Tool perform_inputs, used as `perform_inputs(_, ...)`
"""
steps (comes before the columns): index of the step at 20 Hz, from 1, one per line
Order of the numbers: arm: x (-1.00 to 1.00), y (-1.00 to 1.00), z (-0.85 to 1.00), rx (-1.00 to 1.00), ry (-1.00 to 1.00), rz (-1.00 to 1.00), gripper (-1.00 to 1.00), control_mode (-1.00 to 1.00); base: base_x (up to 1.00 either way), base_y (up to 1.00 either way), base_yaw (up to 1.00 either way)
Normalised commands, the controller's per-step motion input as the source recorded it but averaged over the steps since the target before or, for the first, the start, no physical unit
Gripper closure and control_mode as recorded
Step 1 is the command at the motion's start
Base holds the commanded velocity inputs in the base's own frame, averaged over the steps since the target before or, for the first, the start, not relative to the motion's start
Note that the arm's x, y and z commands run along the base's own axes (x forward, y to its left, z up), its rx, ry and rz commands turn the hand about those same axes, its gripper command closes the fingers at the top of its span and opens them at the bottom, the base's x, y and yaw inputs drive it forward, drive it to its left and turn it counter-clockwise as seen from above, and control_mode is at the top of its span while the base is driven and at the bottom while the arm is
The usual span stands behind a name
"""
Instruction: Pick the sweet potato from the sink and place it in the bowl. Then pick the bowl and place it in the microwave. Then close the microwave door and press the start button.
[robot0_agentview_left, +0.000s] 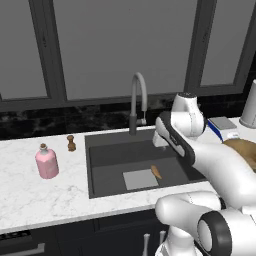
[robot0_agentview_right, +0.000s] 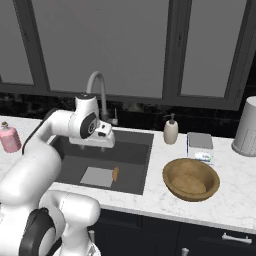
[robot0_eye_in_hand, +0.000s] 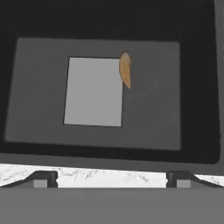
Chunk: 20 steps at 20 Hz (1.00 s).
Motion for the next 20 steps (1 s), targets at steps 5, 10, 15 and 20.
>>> perform_inputs(5, 0.27, -0.03, -0.63, 0.01, 0.12, 0.0, -1.0, -1.0, 0.0, 0.0, 0.0)
perform_inputs(10, 0.08, -0.01, -0.56, 0.0, 0.16, 0.0, -1.0, -1.0, 0.0, 0.0, 0.0)
perform_inputs(15, 0.0, -0.09, -0.55, 0.0, 0.09, 0.0, -1.0, -1.0, 0.0, 0.0, 0.0)
perform_inputs(20, 0.01, -0.06, -0.55, 0.0, 0.07, 0.0, -1.0, -1.0, 0.0, 0.0, 0.0)
